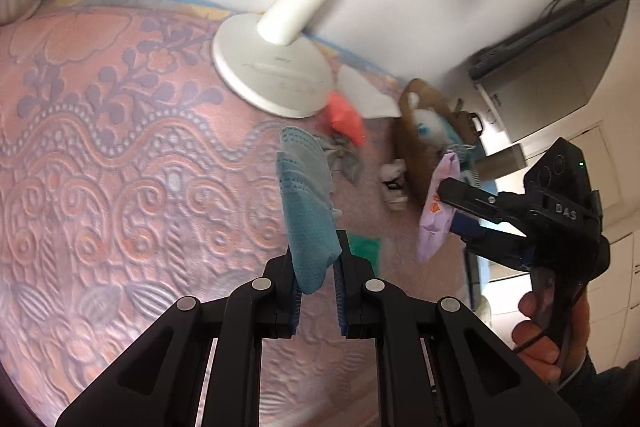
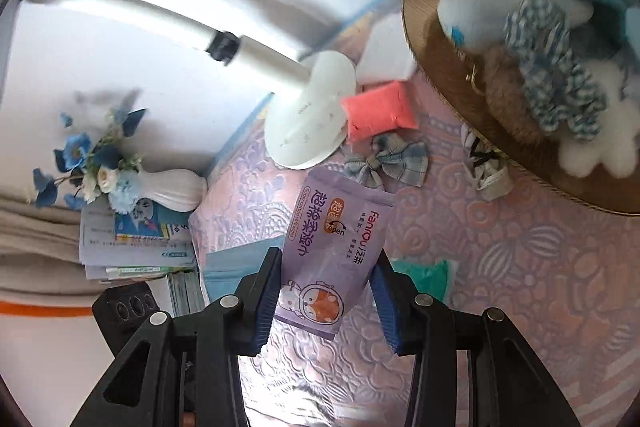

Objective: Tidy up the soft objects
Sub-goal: 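Carry both packets into the amber bowl and open both grippers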

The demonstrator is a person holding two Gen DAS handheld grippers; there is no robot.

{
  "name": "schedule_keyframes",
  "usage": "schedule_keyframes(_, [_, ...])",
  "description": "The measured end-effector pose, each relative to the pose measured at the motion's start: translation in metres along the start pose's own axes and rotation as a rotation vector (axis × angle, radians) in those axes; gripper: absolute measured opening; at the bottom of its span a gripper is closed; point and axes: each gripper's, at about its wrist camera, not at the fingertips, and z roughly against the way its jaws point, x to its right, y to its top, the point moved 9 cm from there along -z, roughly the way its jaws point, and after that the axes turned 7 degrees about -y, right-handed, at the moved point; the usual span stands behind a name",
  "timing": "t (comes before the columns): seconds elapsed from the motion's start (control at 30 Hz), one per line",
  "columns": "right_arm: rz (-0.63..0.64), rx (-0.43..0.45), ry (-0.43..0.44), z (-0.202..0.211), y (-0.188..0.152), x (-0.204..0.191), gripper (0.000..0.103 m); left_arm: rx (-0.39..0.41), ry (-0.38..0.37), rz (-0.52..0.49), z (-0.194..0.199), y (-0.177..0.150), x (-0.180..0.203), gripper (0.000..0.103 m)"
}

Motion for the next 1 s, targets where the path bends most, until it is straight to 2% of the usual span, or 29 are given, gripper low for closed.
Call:
schedule_keyframes(0.1, [0.029, 0.031, 0.022, 0.022, -0.003, -0.004, 0.043, 0.022, -0.019, -0.043, 0.005, 0.002, 0.022, 0.01])
schedule_keyframes(0.33, [0.023, 0.132, 0.023, 0.091, 0.012, 0.03, 0.043, 0.058, -0.065, -0.155, 0.007, 0.016, 0.088, 0.01])
schedule_keyframes(0.53, [0.021, 0.265, -0.063, 0.163, 0.042, 0.072, 0.043, 0.083, -0.132, -0.263, -0.015, 0.038, 0.156, 0.01])
schedule_keyframes(0.7, [0.066, 0.374, -0.14, 0.22, 0.071, 0.092, 0.043, 0.108, -0.17, -0.345, -0.045, 0.059, 0.216, 0.01])
schedule_keyframes(0.83, [0.11, 0.419, -0.212, 0.248, 0.095, 0.106, 0.043, 0.109, -0.188, -0.382, -0.075, 0.071, 0.255, 0.011])
schedule_keyframes(0.9, [0.119, 0.408, -0.211, 0.249, 0.104, 0.111, 0.043, 0.1, -0.179, -0.393, -0.094, 0.074, 0.267, 0.011])
schedule_keyframes(0.97, [0.129, 0.38, -0.215, 0.241, 0.113, 0.115, 0.052, 0.077, -0.166, -0.395, -0.116, 0.073, 0.273, 0.015])
schedule_keyframes(1.0, [0.138, 0.357, -0.229, 0.234, 0.117, 0.119, 0.071, 0.052, -0.146, -0.392, -0.127, 0.072, 0.27, 0.022])
